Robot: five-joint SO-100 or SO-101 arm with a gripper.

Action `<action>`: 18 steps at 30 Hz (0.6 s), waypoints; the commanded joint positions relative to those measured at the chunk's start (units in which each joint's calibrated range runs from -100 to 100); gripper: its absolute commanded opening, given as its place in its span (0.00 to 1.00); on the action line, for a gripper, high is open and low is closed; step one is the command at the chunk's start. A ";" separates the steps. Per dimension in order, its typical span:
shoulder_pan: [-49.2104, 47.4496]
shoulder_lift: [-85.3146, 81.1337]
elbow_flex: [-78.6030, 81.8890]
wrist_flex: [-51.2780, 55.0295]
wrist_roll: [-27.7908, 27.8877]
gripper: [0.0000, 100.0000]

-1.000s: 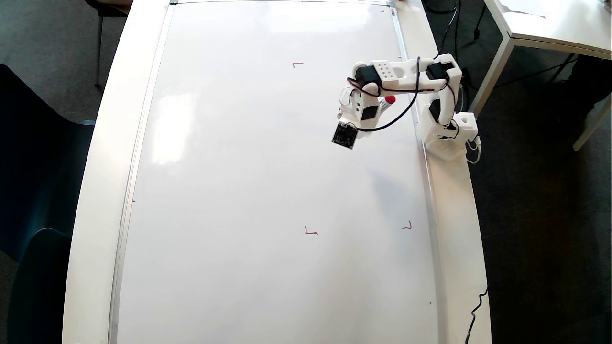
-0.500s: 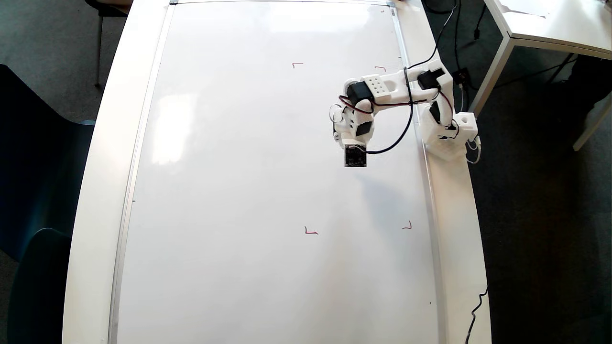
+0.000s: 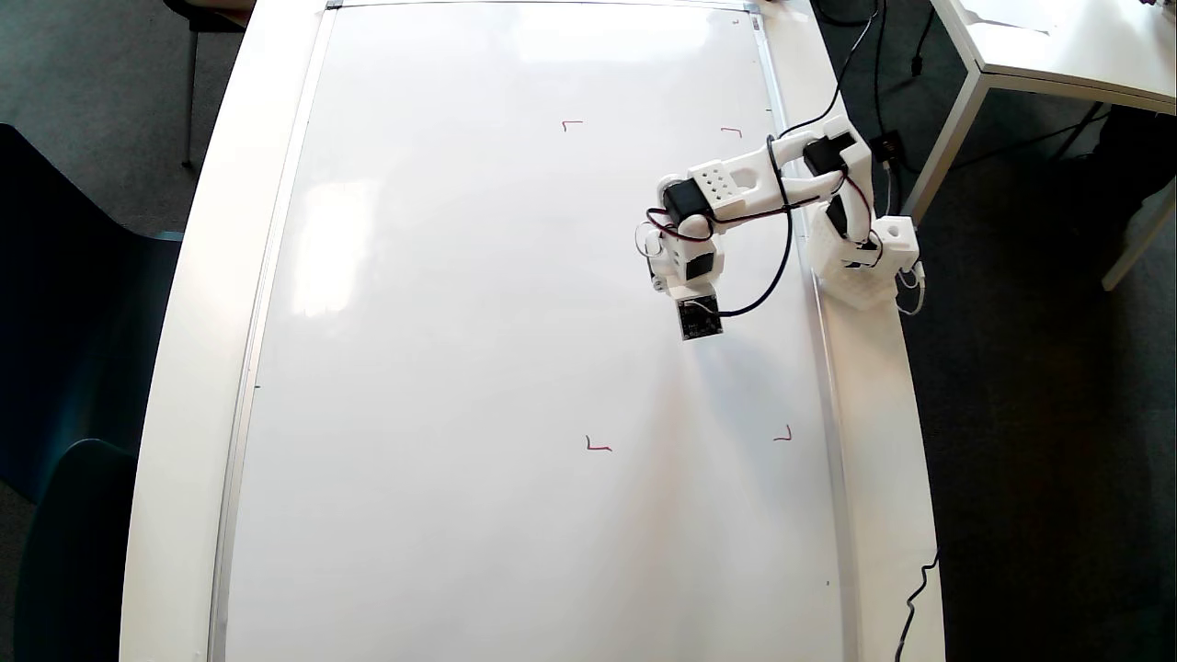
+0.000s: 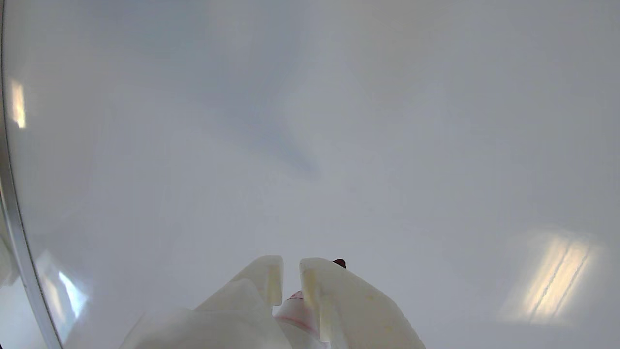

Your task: Draw on a whiteboard a robot head using a pen attached to the gripper

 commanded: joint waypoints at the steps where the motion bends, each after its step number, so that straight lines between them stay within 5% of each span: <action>1: 0.37 -0.35 -0.21 -3.25 0.28 0.01; 18: -2.43 7.95 -10.37 -14.46 -0.20 0.01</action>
